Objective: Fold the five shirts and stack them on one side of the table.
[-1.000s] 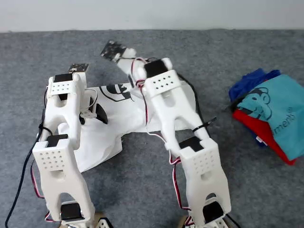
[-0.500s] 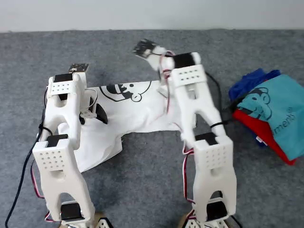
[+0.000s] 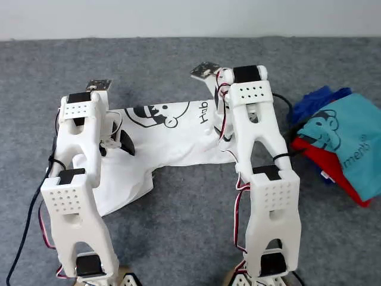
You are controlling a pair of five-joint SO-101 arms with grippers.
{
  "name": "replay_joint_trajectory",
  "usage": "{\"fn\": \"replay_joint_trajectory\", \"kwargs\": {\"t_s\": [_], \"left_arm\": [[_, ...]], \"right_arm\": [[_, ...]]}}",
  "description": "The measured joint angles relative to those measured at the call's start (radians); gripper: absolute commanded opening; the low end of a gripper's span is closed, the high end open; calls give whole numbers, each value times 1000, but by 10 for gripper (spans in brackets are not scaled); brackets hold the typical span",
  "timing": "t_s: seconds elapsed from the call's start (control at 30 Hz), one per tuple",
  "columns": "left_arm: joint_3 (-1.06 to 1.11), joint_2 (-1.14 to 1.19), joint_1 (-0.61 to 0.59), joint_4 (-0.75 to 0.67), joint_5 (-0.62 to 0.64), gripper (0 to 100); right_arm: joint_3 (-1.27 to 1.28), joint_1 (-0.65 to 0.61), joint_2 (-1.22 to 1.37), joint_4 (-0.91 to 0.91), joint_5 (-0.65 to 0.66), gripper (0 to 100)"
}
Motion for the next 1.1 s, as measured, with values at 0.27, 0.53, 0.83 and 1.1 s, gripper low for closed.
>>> {"fn": "replay_joint_trajectory", "kwargs": {"t_s": [0.27, 0.53, 0.83, 1.1], "left_arm": [[0, 0, 0, 0, 0, 306], [0, 0, 0, 0, 0, 306], [-2, 6, 0, 0, 0, 306], [-2, 6, 0, 0, 0, 306]], "right_arm": [[0, -5, -140, 0, -118, 220], [0, 20, -120, -180, -330, 219], [0, 15, 137, -350, -374, 219], [0, 15, 178, -416, -376, 219]]}}
